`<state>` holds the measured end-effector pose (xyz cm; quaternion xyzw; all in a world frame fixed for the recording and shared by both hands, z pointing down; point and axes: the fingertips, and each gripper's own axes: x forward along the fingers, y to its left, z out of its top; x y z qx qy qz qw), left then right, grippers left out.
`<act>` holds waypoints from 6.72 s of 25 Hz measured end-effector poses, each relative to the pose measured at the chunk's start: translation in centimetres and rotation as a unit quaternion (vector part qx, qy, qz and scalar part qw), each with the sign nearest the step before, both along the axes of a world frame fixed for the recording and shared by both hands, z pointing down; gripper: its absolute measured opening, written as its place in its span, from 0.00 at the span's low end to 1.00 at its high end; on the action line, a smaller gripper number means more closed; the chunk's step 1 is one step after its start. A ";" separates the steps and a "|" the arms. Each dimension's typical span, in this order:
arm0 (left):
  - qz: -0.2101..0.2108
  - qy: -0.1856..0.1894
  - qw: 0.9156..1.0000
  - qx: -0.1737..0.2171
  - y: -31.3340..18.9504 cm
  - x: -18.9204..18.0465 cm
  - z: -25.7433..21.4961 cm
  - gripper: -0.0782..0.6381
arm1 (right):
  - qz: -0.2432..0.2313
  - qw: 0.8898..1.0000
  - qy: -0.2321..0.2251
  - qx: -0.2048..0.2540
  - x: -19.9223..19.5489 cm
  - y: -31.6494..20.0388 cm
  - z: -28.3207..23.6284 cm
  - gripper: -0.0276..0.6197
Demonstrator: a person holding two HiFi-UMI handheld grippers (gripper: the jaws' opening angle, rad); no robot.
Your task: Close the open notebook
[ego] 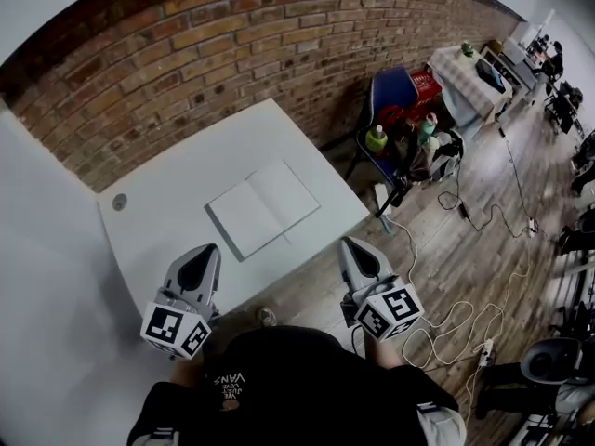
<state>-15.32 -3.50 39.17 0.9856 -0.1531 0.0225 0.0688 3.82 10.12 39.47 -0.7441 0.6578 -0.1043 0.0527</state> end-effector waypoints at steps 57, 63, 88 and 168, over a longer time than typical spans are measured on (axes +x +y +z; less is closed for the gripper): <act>-0.292 -0.084 0.951 -0.057 -12.1 5.9 10.1 0.12 | -0.249 0.964 0.023 -0.088 10.1 -25.6 9.9 0.04; -0.297 -0.110 0.944 -0.092 -12.1 6.0 14.0 0.12 | -0.246 0.960 0.023 -0.129 10.8 -25.6 14.0 0.04; -0.320 -0.192 0.896 -0.240 -11.3 4.6 26.2 0.13 | -0.263 0.929 0.054 -0.256 10.9 -25.2 25.2 0.04; -0.251 0.009 0.862 -0.441 -11.5 7.4 21.6 0.15 | -0.289 0.891 0.114 -0.332 11.0 -24.0 29.4 0.04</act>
